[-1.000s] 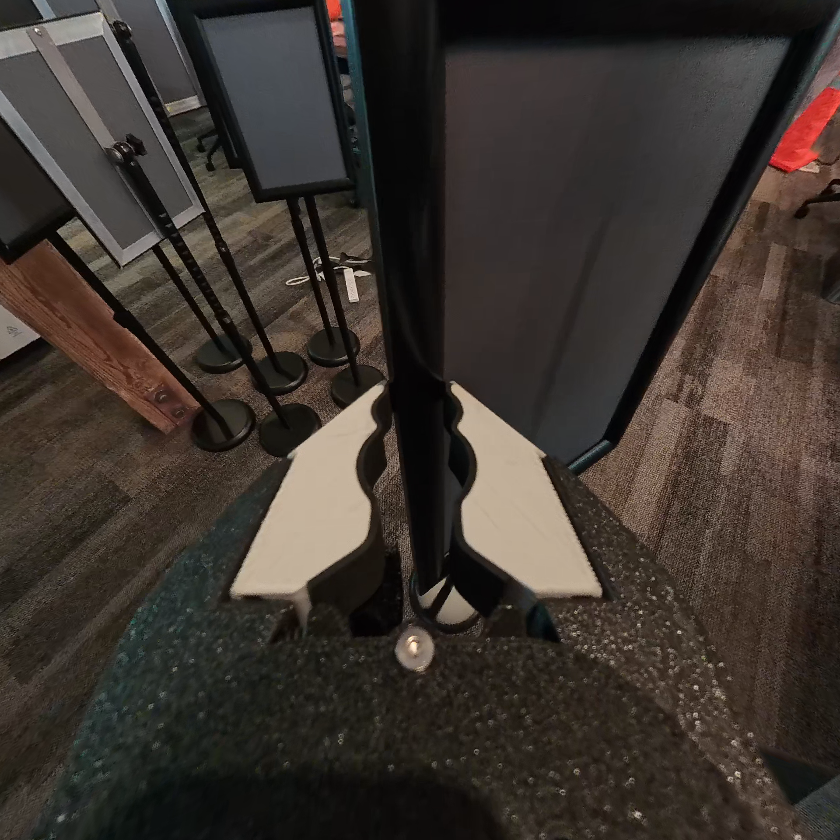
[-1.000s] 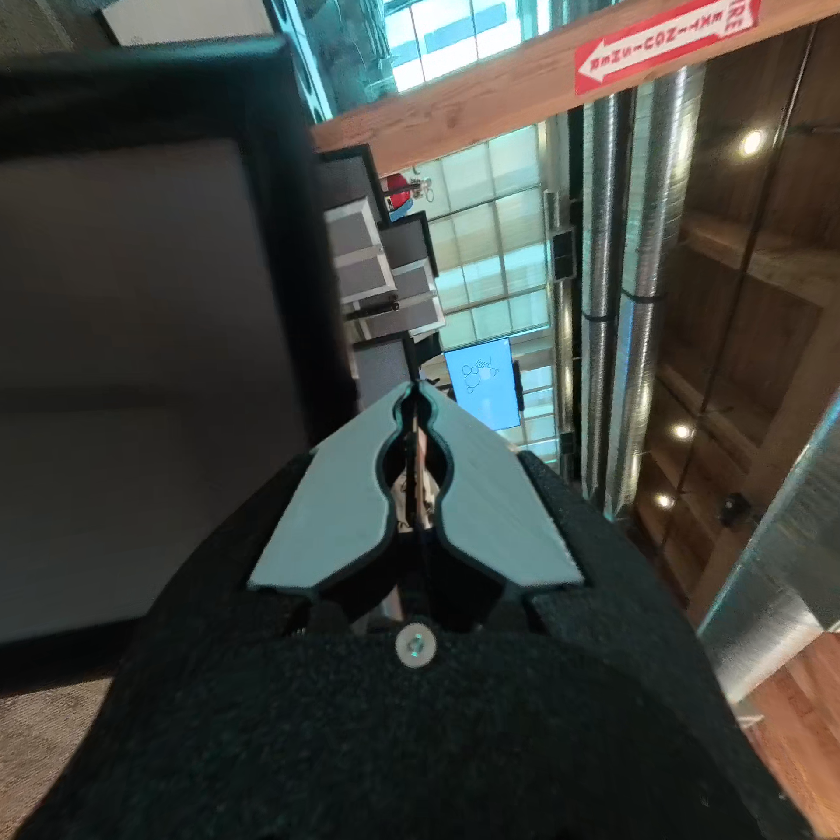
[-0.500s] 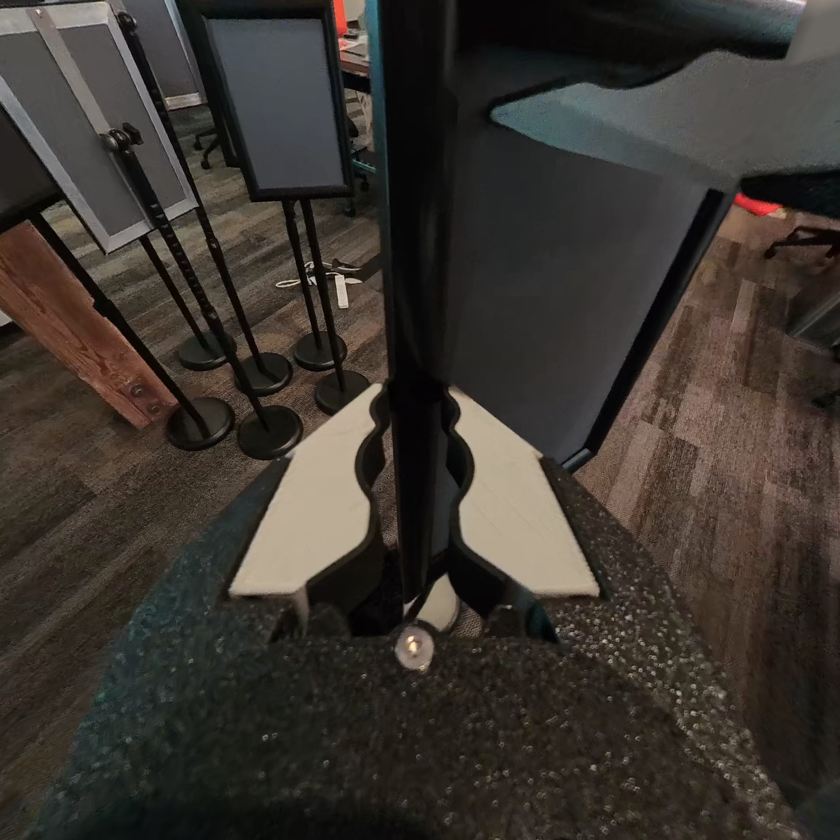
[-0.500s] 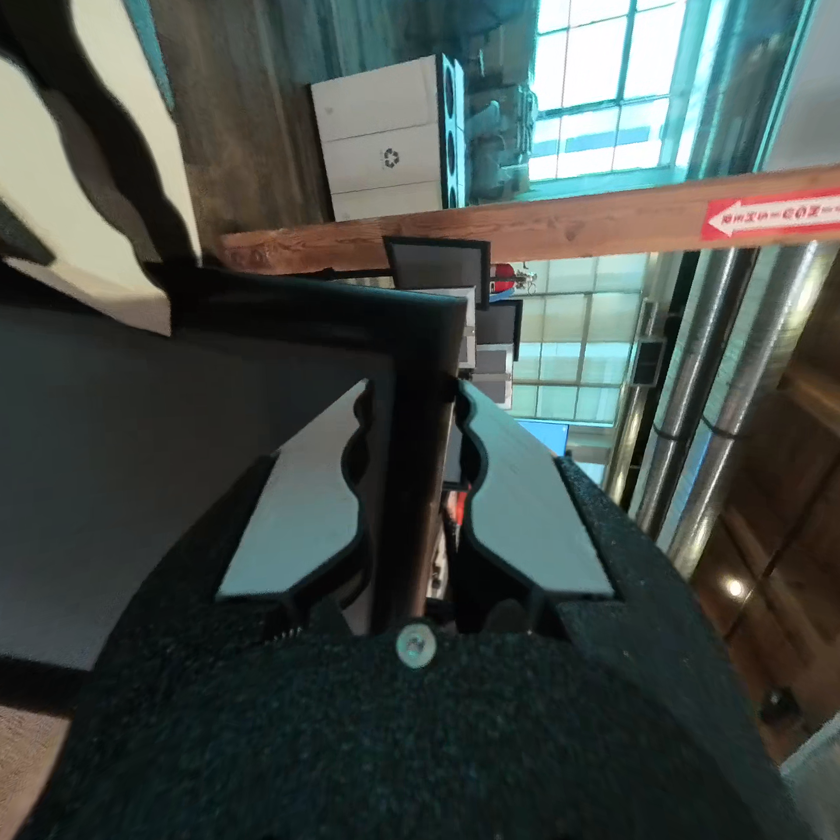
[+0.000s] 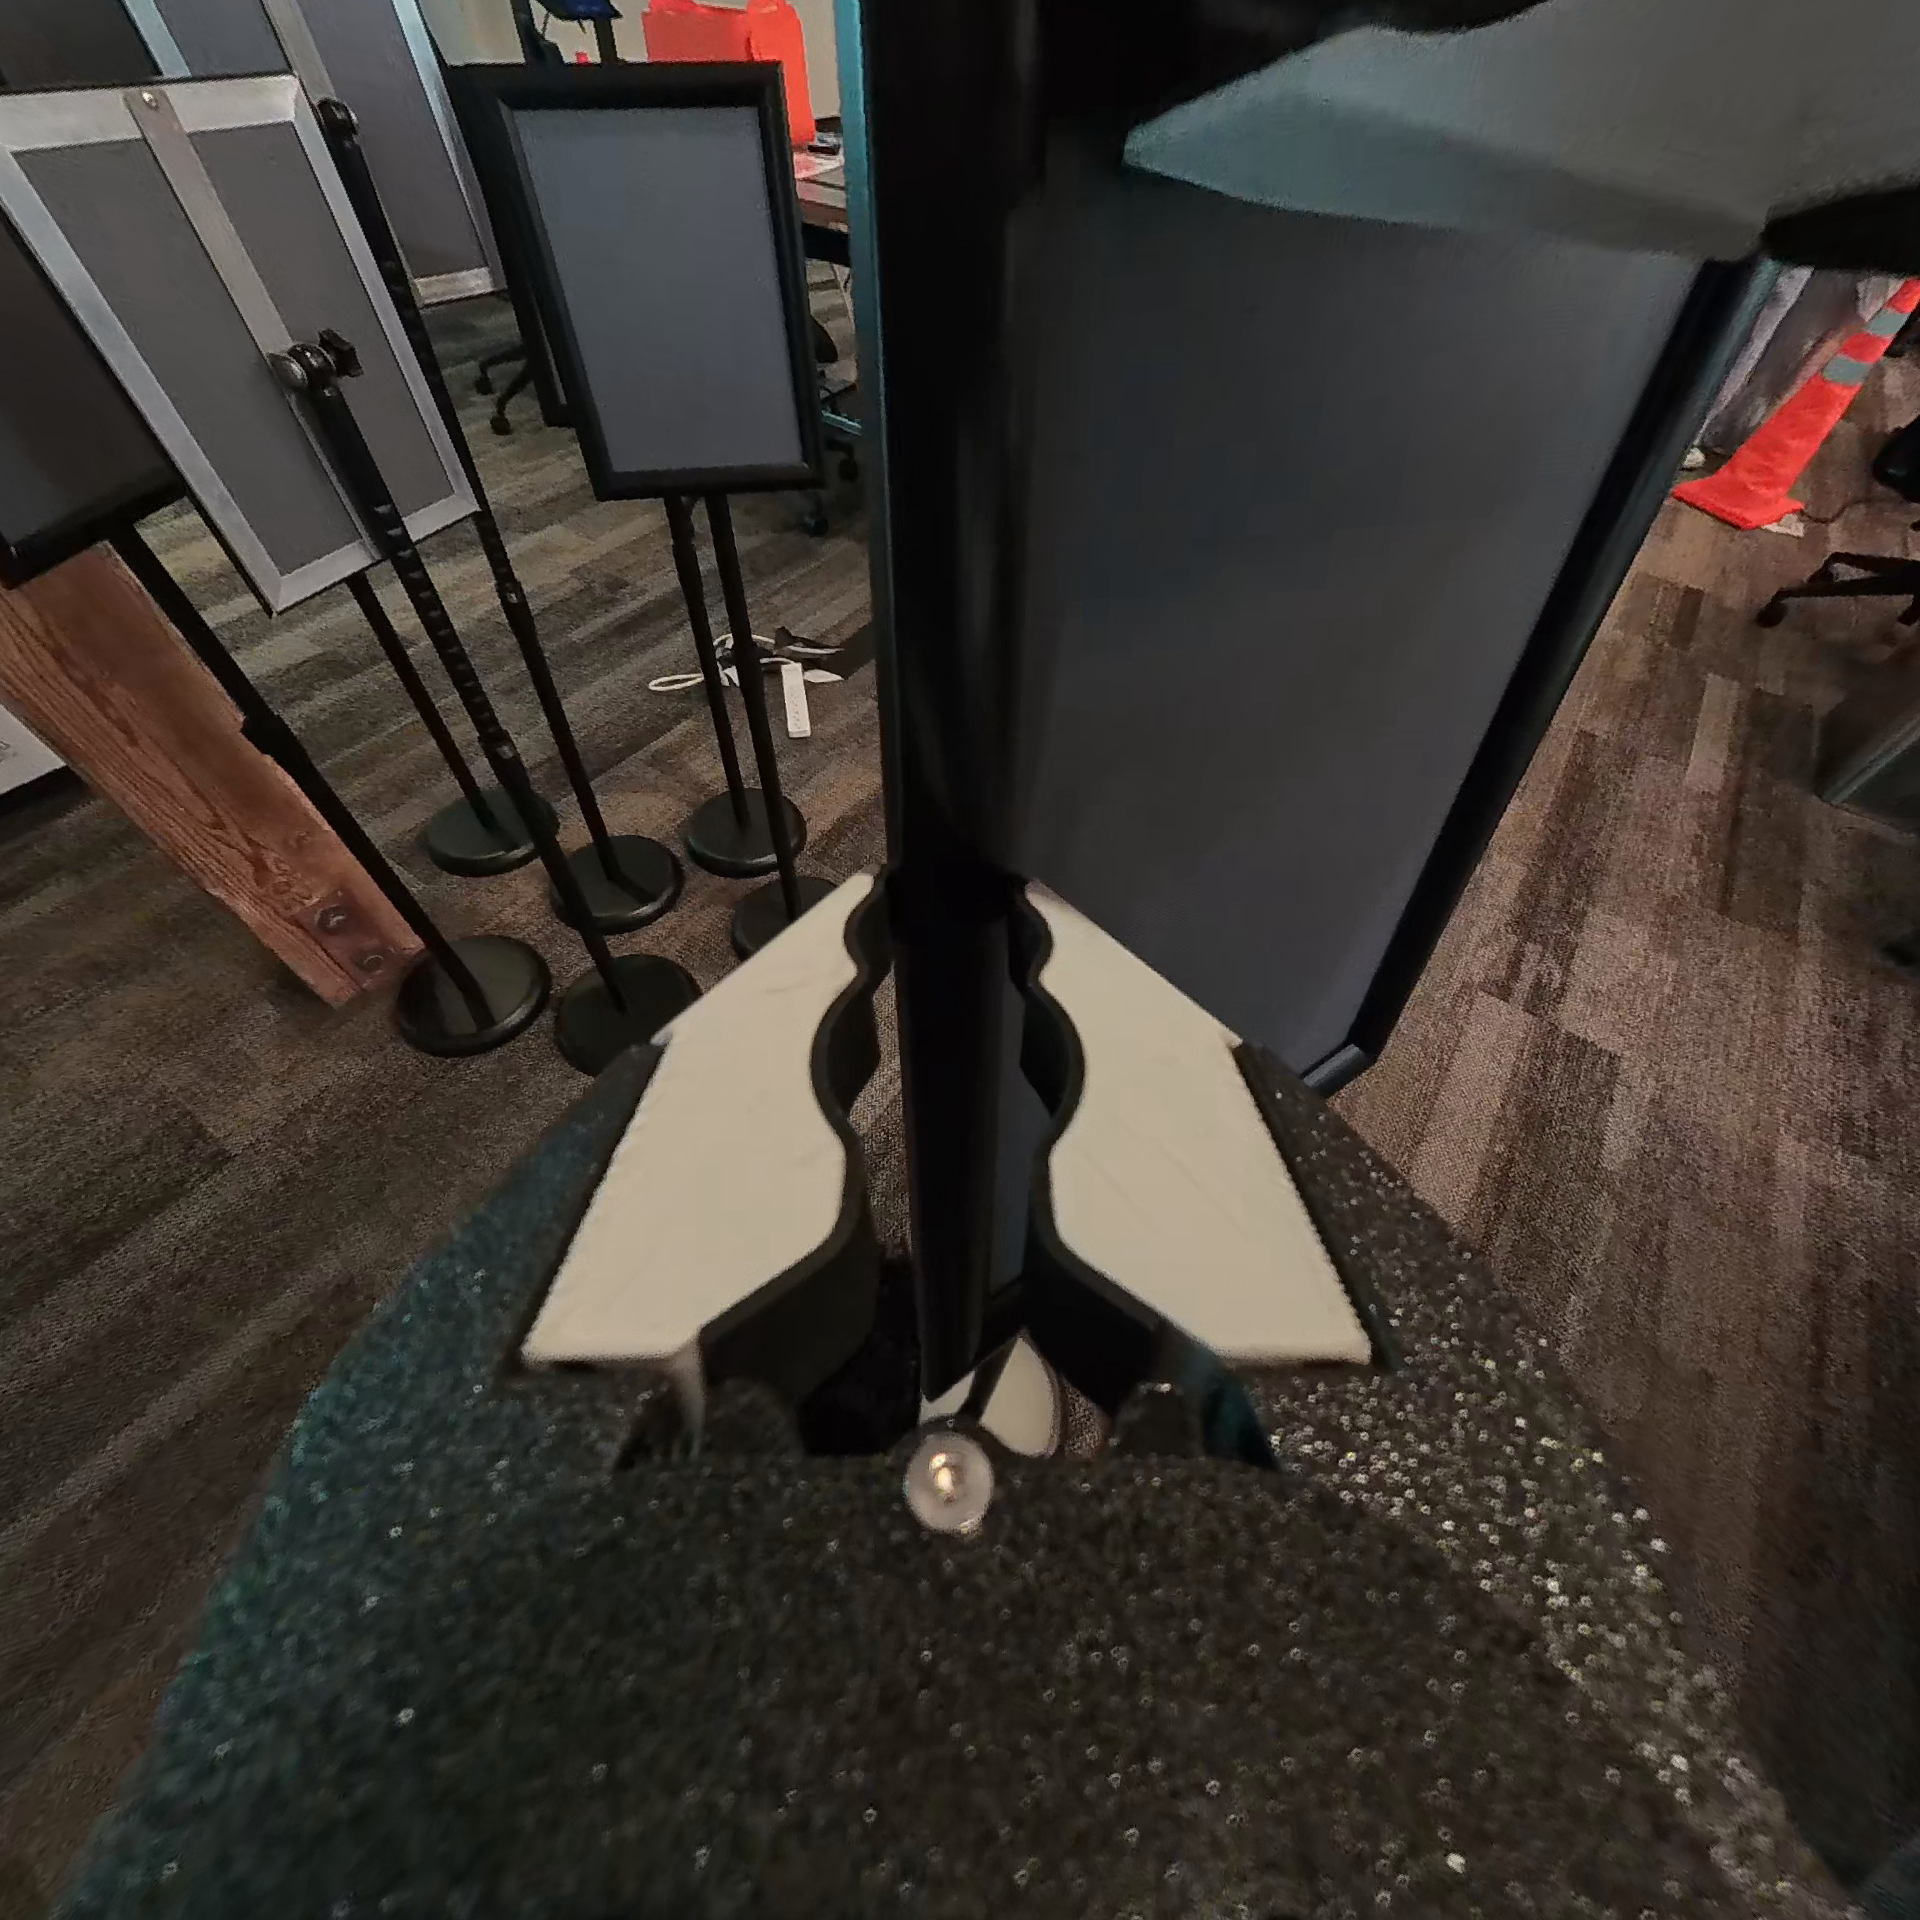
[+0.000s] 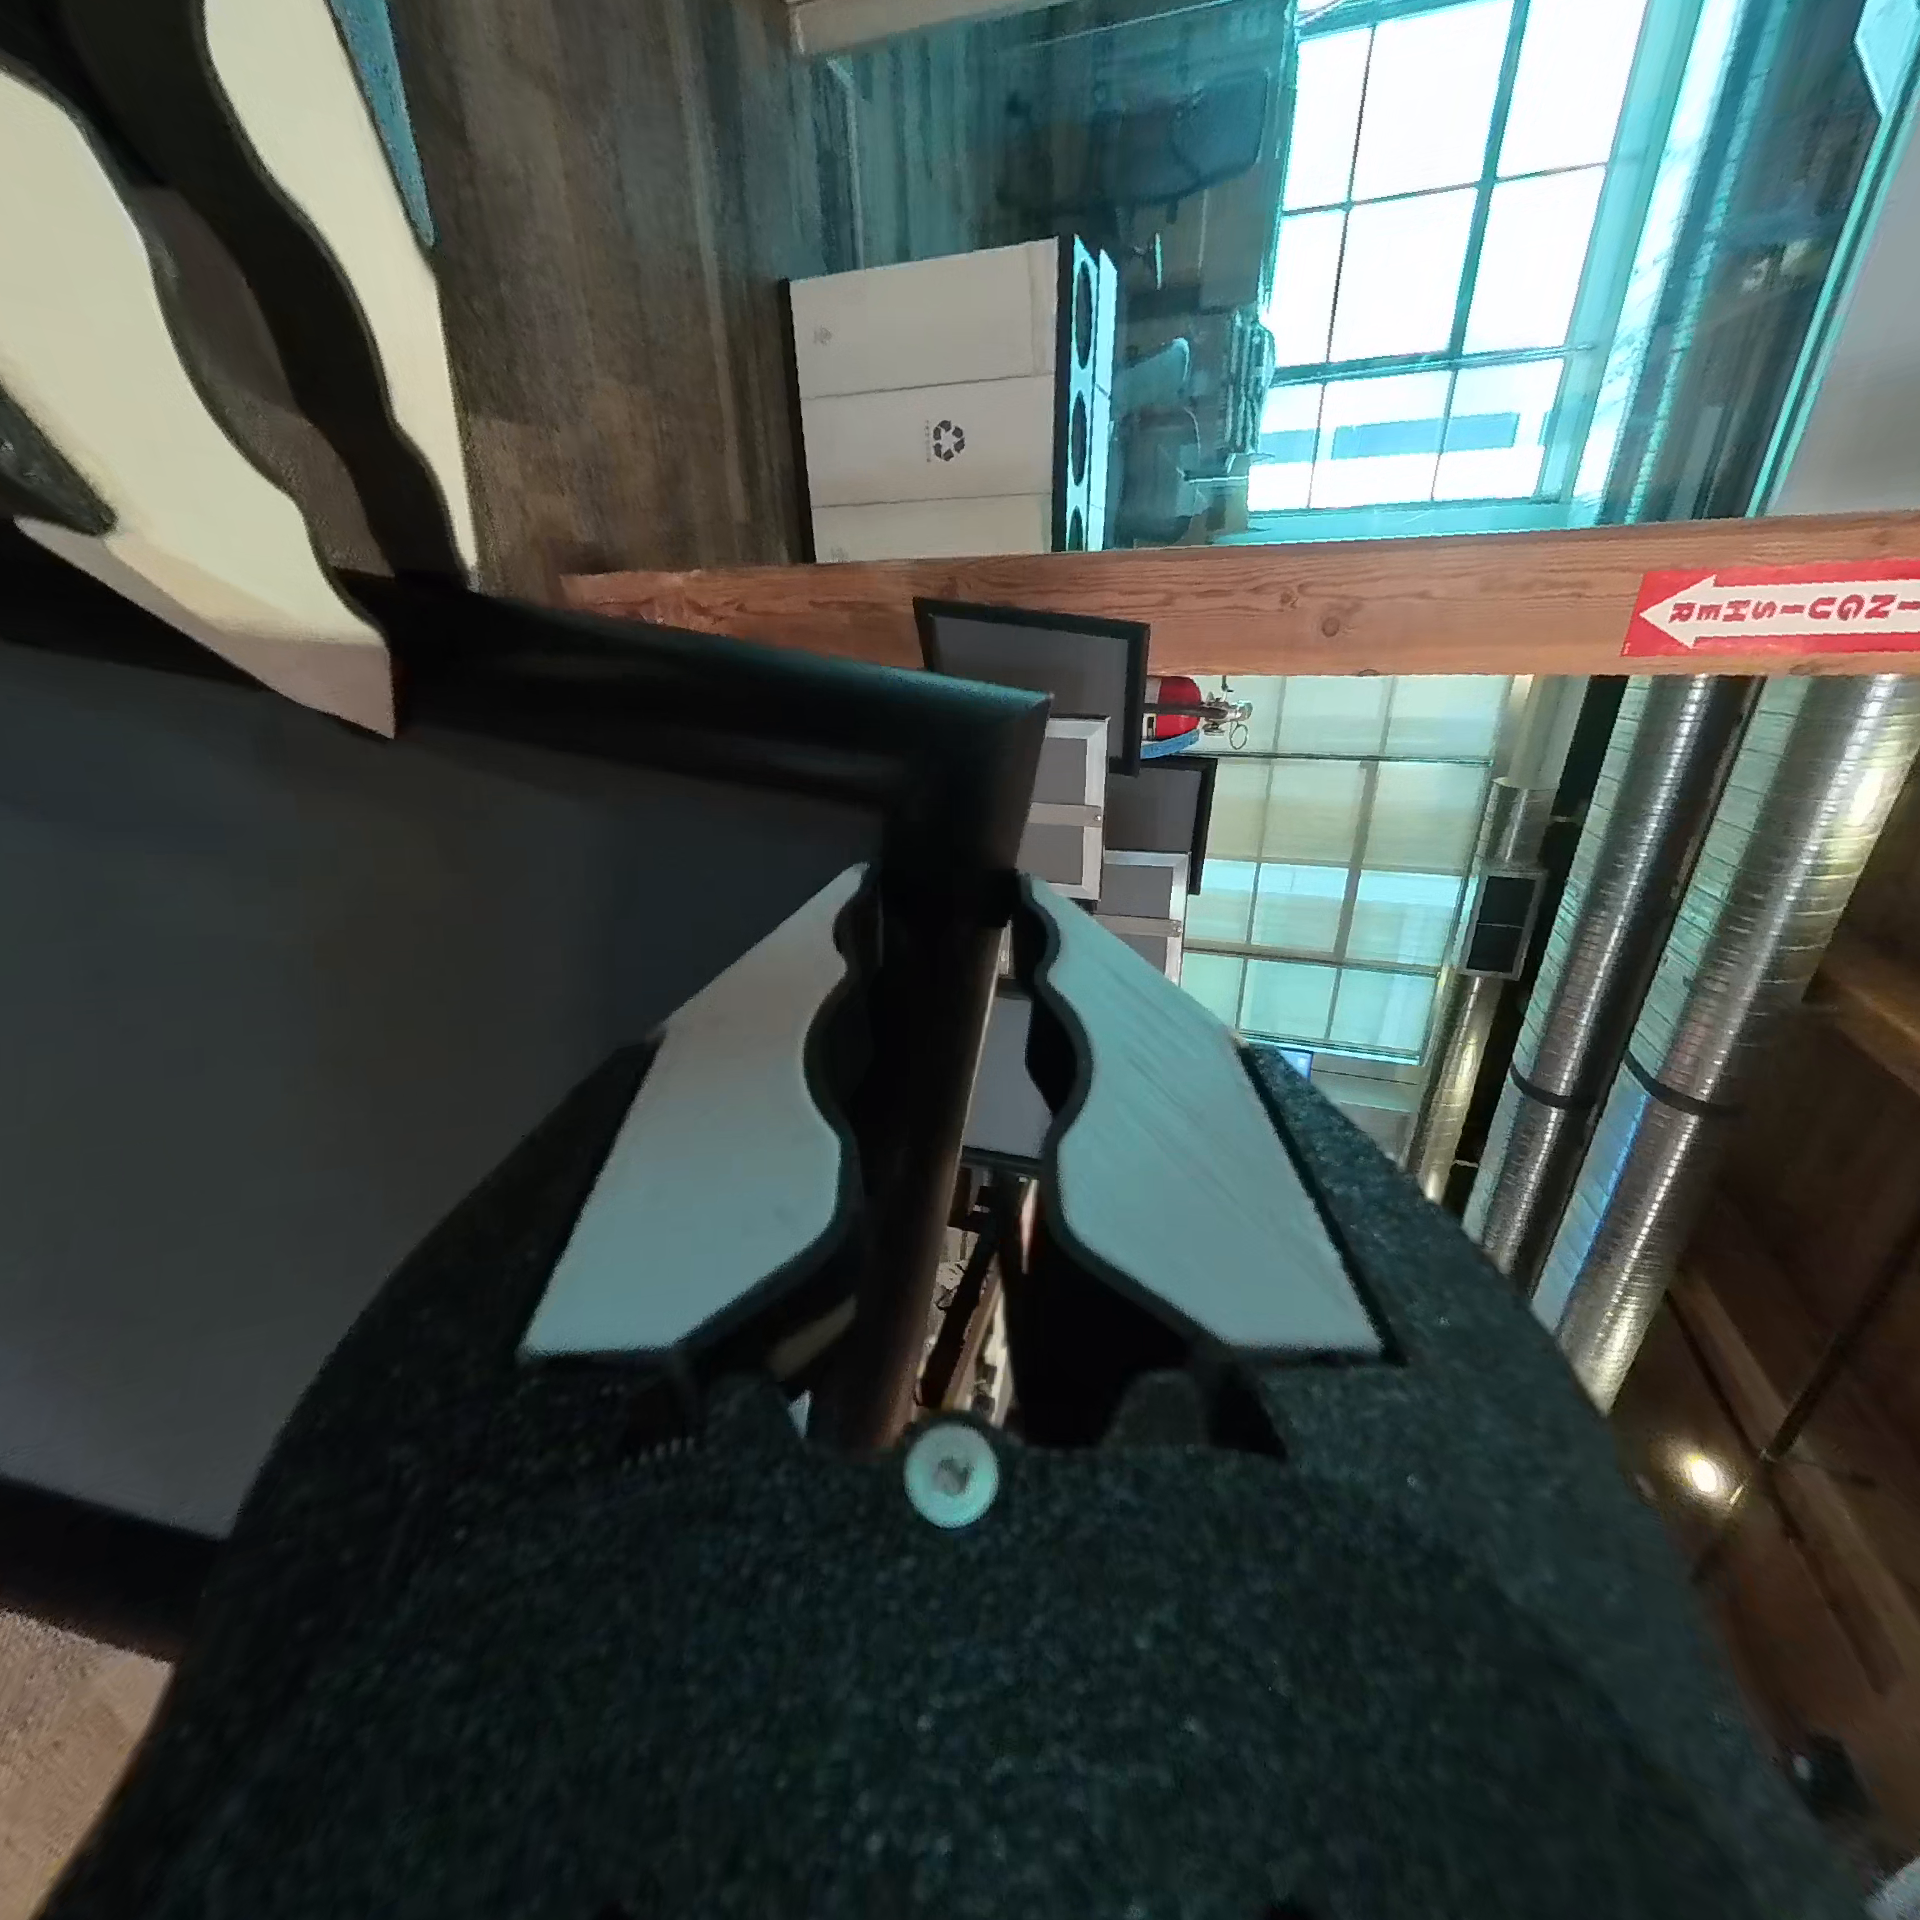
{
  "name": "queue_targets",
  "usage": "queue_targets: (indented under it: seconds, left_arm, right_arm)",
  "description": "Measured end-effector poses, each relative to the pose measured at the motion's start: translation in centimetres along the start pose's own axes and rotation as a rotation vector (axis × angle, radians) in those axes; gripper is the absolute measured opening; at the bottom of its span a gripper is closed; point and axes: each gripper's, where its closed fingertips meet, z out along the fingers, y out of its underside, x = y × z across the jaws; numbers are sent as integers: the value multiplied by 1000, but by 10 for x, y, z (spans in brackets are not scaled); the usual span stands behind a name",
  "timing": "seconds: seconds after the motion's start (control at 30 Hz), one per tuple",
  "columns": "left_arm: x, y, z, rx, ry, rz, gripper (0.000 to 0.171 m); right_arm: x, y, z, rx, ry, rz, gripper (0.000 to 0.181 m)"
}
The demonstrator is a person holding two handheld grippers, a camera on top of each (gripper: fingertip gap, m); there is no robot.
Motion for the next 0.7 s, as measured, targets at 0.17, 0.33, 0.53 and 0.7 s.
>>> queue_targets:
  seconds: [0.17, 0.33, 0.53, 0.7]
  left_arm:
    - [2, 0, 0, 7, -2, 4, 21]
    - [5, 0, 0, 13, -1, 9, 21]
    - [6, 0, 3, 11, 3, 17, 21]
    - [5, 1, 4, 7, 4, 12, 21]
  right_arm:
    - [-1, 0, -4, 29, 45, 63, 22]
    - [-1, 1, -9, 47, 82, 111, 22]
    - [2, 1, -15, 55, 109, 137, 32]
    - [10, 3, -16, 50, 105, 203, 50]
